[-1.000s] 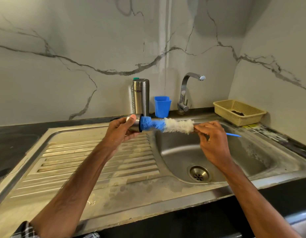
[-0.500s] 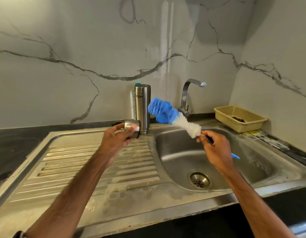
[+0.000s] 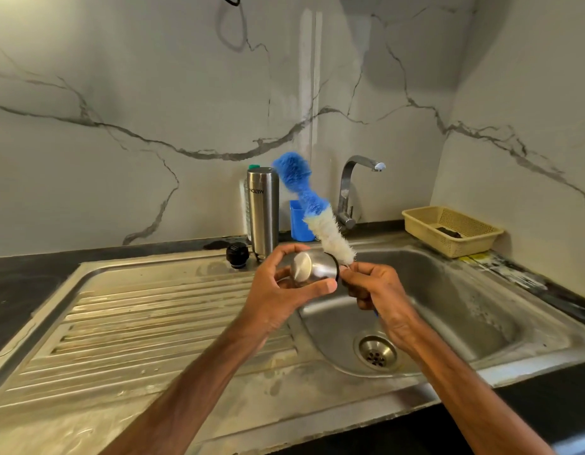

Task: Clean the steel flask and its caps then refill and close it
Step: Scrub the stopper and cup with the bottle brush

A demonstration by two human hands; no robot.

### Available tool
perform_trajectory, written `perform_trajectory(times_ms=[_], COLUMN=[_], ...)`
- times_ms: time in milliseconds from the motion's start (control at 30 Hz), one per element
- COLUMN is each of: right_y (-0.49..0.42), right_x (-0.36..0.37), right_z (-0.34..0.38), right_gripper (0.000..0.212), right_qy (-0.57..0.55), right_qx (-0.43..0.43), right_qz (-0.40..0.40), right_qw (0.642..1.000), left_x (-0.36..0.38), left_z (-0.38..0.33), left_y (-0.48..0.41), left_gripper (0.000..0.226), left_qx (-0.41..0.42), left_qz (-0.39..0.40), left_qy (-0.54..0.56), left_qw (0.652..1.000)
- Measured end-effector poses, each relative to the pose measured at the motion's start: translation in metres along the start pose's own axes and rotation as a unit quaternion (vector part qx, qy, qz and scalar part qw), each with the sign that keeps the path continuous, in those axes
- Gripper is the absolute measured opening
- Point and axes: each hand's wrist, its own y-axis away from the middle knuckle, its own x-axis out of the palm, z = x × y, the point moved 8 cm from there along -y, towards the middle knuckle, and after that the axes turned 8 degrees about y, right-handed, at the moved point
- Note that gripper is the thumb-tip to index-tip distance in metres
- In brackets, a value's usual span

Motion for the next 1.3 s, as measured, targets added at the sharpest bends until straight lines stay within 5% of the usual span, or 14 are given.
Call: perform_trajectory(times_ms=[100, 267, 433, 567, 767, 1300], right_y=[0.0, 0.003, 0.002, 0.003, -0.002, 0.016], right_x=[0.005, 0.016, 0.012, 0.012, 0.014, 0.027], right_z=[0.0, 0.0, 0.0, -0.003, -0.011, 0.008], right_gripper=[0.016, 0.017, 0.009, 0.005, 0.026, 0.045], right_qy=[-0.084, -0.067, -0.172, -0.188, -0.1, 0.131], right_qx=[0.023, 0.027, 0.056, 0.07, 0.092, -0.026], right_qz=[0.038, 0.072, 0.072, 0.077, 0.054, 0.033], right_qw=[0.995, 0.995, 0.981, 0.977, 0.989, 0.991], left_x=[-0.007, 0.001, 0.007, 0.006, -0.005, -0.039], left_z=[-0.008, -0.006, 0.012, 0.02, 0.018, 0.017], left_y=[-0.003, 0.001, -0.001, 0.003, -0.007, -0.02], left_gripper=[0.067, 0.066, 0.043, 0.021, 0.027, 0.036], left_qx=[0.025, 0.03, -0.147, -0.205, -0.18, -0.092], left_qz=[-0.016, 0.013, 0.073, 0.108, 0.07, 0.011], left_qy=[-0.001, -0.047, 0.183, 0.265, 0.265, 0.158], left_qw=[1.0, 0.998, 0.969, 0.936, 0.945, 0.983])
